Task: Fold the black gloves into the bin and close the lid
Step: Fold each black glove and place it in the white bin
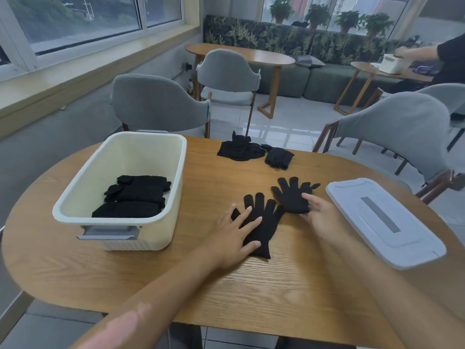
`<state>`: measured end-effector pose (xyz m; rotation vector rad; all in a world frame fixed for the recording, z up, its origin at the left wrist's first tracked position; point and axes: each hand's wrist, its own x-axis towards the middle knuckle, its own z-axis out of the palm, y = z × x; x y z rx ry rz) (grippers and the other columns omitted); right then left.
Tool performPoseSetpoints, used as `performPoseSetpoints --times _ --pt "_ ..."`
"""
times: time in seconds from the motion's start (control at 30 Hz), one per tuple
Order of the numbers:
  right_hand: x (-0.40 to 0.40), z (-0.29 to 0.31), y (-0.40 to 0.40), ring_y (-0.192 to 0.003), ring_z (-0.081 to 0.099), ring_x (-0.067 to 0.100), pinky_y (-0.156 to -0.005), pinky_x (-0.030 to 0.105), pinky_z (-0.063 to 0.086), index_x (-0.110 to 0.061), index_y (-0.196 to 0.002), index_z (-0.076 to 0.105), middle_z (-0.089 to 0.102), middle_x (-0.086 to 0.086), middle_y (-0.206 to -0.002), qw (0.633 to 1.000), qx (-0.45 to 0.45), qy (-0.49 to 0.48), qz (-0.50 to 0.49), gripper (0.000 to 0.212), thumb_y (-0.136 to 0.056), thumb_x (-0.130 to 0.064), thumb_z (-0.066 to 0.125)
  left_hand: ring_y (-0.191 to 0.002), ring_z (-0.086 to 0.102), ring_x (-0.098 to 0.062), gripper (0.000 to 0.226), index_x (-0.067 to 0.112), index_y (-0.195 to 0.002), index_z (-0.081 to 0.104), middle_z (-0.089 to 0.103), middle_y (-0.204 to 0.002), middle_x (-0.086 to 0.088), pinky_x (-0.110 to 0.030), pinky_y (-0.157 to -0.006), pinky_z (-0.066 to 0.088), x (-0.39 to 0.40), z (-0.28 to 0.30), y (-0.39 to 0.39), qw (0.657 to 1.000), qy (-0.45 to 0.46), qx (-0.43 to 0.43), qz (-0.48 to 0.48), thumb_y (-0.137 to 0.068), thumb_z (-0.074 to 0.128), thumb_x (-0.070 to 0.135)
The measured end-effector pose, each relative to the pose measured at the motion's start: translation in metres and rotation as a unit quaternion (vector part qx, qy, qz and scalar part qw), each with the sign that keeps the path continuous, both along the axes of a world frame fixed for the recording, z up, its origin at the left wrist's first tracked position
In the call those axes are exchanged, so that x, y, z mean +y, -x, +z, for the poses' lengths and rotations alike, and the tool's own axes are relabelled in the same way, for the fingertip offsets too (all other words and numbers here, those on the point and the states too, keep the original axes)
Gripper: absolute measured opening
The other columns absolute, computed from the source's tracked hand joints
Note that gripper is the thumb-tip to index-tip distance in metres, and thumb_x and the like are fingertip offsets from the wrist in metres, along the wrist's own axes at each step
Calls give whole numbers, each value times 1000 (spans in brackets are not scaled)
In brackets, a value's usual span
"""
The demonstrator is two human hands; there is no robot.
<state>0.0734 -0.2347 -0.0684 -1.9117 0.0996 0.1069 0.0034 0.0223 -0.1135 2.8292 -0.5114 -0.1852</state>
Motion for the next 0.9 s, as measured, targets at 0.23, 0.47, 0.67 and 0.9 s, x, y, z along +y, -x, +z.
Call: performPoseSetpoints --times 0.23,0.47,0.67,0.9 --pt "-13 -36 25 -149 23 27 -118 42 26 -17 -142 48 26 10 -162 868 -167 467 -5 52 -94 -21 66 -154 -19 -23 59 41 -159 10 -6 -169 6 -46 -126 -4 -10 0 28 998 34 -14 59 -104 19 58" --pt "-6 -30 29 -116 58 23 -95 34 48 -20 -134 58 63 4 -129 829 -200 515 83 38 -101 -8 46 -149 19 -13 47 32 -150 44 36 -157 10 -37 -124 19 8 1 52 987 105 -114 34 -104 44 42" --pt "11 16 16 -93 60 14 -78 28 50 -25 -126 62 69 -1 -113 941 -185 278 -49 27 -104 -19 48 -148 23 -7 47 37 -150 43 35 -158 15 -35 -122 24 12 -6 69 991 95 -96 15 -105 39 45" --pt "63 34 76 -96 63 11 -79 28 54 -24 -129 63 69 -7 -111 902 -315 289 53 30 -101 -19 51 -148 23 -6 46 39 -149 43 35 -158 17 -35 -120 27 11 -9 69 990 91 -108 21 -104 38 48"
